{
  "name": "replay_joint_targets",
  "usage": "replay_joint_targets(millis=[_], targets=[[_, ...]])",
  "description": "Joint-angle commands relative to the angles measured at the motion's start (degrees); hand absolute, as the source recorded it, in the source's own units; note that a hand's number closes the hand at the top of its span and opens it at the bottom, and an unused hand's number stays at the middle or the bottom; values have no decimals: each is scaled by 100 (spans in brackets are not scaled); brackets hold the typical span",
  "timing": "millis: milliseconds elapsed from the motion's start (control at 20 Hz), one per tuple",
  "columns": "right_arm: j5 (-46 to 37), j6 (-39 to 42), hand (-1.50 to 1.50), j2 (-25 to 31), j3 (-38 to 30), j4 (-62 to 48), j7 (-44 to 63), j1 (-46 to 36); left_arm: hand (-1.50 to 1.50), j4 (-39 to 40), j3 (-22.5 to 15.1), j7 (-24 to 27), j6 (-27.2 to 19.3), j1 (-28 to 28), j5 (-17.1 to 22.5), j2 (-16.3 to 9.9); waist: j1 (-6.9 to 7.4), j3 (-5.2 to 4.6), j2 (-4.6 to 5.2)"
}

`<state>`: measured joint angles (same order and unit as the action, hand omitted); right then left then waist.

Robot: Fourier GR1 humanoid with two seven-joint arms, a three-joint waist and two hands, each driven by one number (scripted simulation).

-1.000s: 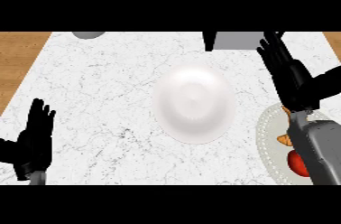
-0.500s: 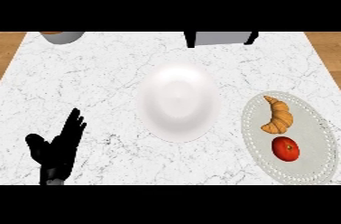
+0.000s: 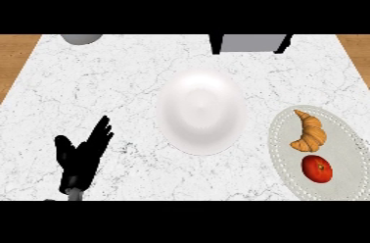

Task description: Pick the croissant from the placemat and place it in the plate

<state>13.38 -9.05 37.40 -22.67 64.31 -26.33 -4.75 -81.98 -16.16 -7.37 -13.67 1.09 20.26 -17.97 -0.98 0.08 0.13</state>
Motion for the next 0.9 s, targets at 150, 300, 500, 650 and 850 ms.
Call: replay_joint_targets(millis=[150,300,500,650,850], targets=[[-830,629,-150,963,784,344,1116,381,0,69,-137,-56,-66,-90,-174,215,77,-25,-18],[-1027,1089,-150,1353,1058,628,1626,614,0,-100,-28,-29,33,132,-139,12,105,-25,-34],[-1384,1212,-150,1421,1458,995,2377,422,0,291,-99,143,144,30,-209,269,112,-18,-12],[-1689,1015,-150,1240,1793,1712,3411,369,0,142,100,-208,49,-198,-214,146,107,-17,-18],[-2078,1264,-150,1103,1954,1449,3758,-105,0,35,84,-486,105,-380,-303,282,134,-9,-10]])
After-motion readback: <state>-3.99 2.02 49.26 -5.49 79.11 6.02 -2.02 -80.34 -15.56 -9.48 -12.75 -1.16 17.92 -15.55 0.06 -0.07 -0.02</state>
